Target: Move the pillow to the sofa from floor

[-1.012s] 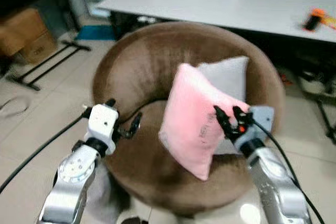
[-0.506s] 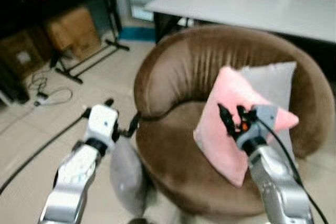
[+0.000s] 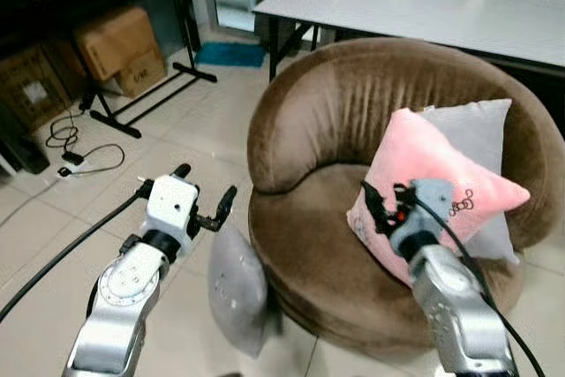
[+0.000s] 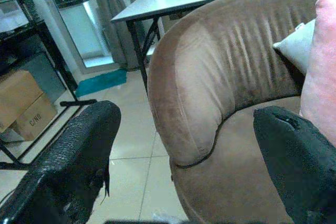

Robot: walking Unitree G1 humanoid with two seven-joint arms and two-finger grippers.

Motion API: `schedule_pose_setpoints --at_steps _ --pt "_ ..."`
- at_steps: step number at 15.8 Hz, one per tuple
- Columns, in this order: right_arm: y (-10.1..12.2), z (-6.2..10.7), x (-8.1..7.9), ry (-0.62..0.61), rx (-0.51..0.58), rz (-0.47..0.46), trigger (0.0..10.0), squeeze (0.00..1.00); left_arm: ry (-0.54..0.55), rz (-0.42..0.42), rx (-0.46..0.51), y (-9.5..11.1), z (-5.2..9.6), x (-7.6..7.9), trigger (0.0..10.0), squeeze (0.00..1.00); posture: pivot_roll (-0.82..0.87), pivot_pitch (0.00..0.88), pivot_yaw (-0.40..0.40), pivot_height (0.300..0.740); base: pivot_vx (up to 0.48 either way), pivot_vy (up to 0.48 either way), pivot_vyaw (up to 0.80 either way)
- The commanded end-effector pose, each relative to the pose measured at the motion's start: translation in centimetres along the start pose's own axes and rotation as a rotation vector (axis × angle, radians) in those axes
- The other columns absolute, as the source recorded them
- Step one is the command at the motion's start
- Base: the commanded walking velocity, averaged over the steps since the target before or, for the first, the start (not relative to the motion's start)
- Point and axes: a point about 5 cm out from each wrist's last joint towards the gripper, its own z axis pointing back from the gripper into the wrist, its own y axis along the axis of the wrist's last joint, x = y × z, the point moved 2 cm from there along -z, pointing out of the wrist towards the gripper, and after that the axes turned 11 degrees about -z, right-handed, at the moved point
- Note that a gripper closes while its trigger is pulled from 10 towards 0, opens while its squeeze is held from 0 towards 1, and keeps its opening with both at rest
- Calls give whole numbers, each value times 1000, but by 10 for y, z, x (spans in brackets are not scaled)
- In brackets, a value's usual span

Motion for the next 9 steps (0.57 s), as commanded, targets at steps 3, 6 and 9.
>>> schedule_pose_setpoints --at_steps 3,6,9 --pt "-11 -17 14 -69 -62 93 10000 0 -22 -27 -3 -1 -3 -2 10000 0 -97 0 46 740 0 0 0" --pt "-27 -47 41 -137 -247 323 10000 0 -58 -55 -3 -1 -5 -4 10000 0 -80 0 56 740 0 0 0" --pt "-23 -72 54 -160 -388 566 10000 0 -155 -80 -32 -7 -2 -2 10000 0 -53 0 44 740 0 0 0"
